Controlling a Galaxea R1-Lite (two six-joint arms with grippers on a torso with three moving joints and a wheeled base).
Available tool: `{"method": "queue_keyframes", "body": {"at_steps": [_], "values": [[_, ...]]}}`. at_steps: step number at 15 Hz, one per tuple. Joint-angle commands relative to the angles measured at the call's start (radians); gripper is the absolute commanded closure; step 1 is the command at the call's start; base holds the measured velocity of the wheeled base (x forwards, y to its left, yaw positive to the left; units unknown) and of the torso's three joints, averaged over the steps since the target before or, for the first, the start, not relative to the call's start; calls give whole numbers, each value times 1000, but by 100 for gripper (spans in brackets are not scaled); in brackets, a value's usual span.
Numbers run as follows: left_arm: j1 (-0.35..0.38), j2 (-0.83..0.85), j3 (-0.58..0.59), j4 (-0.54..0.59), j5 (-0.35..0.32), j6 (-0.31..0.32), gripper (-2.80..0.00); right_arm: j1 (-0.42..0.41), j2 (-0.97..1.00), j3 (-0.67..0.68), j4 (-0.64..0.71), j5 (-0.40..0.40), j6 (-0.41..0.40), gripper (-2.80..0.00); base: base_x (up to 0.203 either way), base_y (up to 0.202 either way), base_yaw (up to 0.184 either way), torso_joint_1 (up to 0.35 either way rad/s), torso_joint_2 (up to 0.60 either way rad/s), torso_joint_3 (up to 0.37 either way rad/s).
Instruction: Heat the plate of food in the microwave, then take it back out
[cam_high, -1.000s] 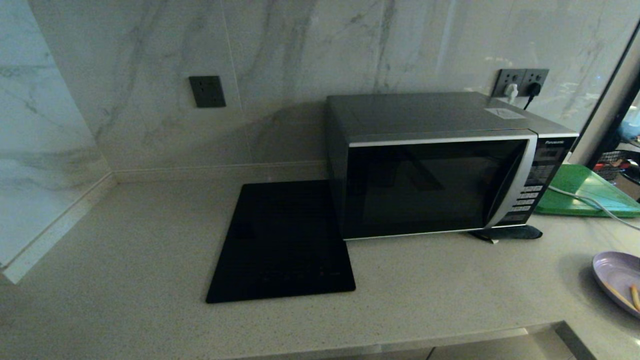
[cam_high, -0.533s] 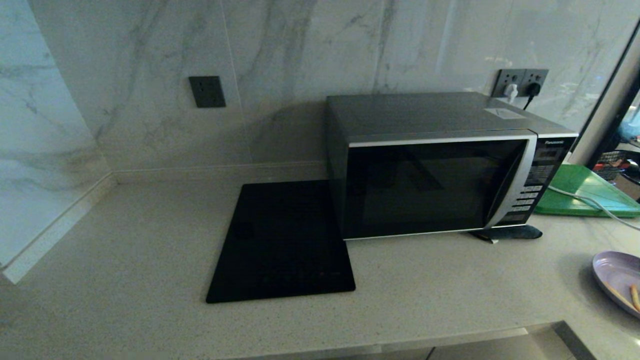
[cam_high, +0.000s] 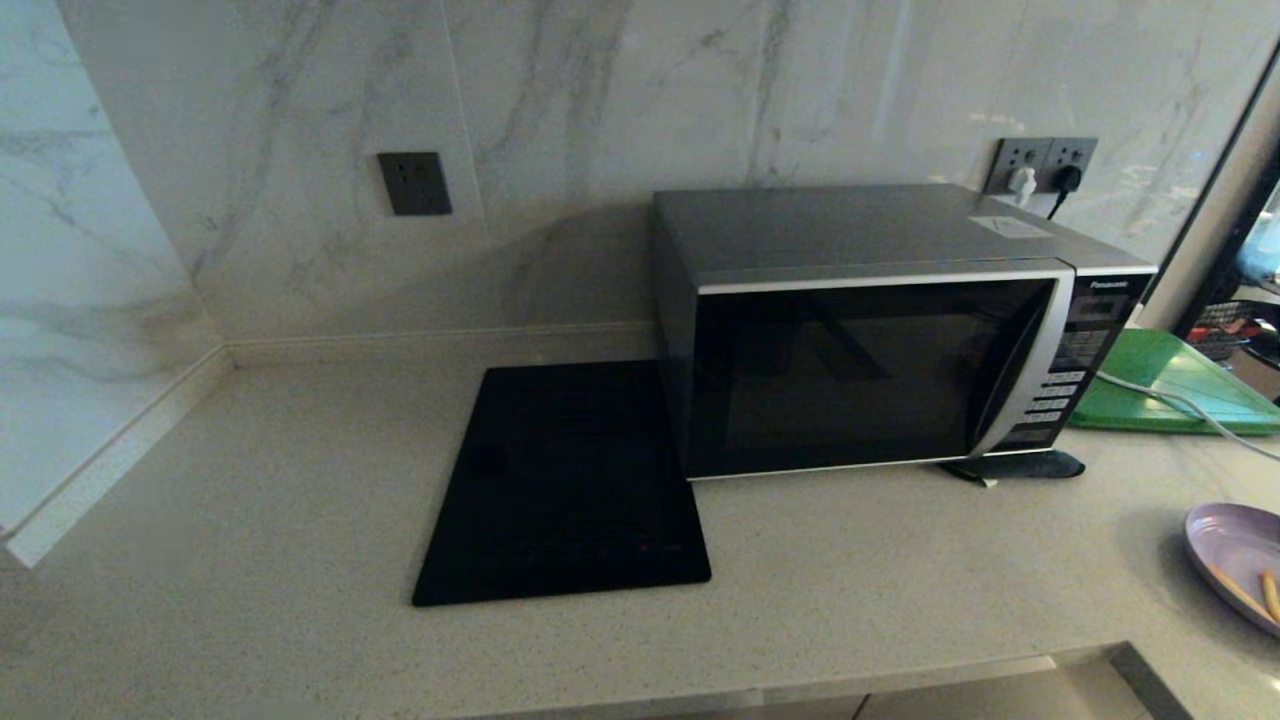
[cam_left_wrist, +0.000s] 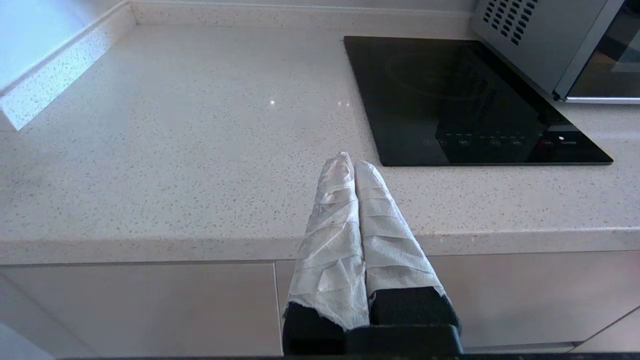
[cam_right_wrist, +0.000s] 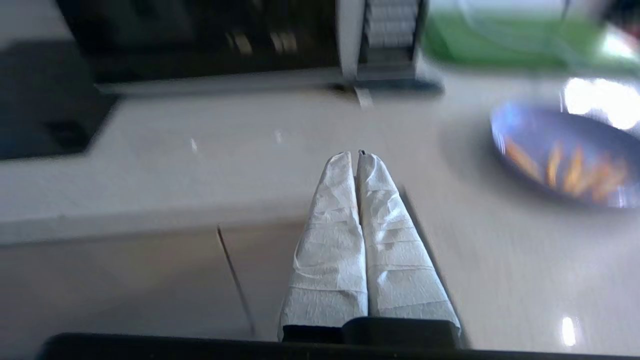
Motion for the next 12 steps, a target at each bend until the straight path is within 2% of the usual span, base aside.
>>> {"method": "queue_keyframes", "body": {"at_steps": [1,4,6,12], "values": [[0,0,0,0,0,-1,0,0,1,45,-82,17,-21,0,0,0,0,0,0,0],[0,0,0,0,1,-1,0,0,2,45,7,65,-23,0,0,0,0,0,0,0],[0,0,0,0,0,-1,0,0,1,45,-4,51,90,0,0,0,0,0,0,0],[0,0,0,0,2,-1,0,0,1,45,-7,43,97,0,0,0,0,0,0,0]]}}
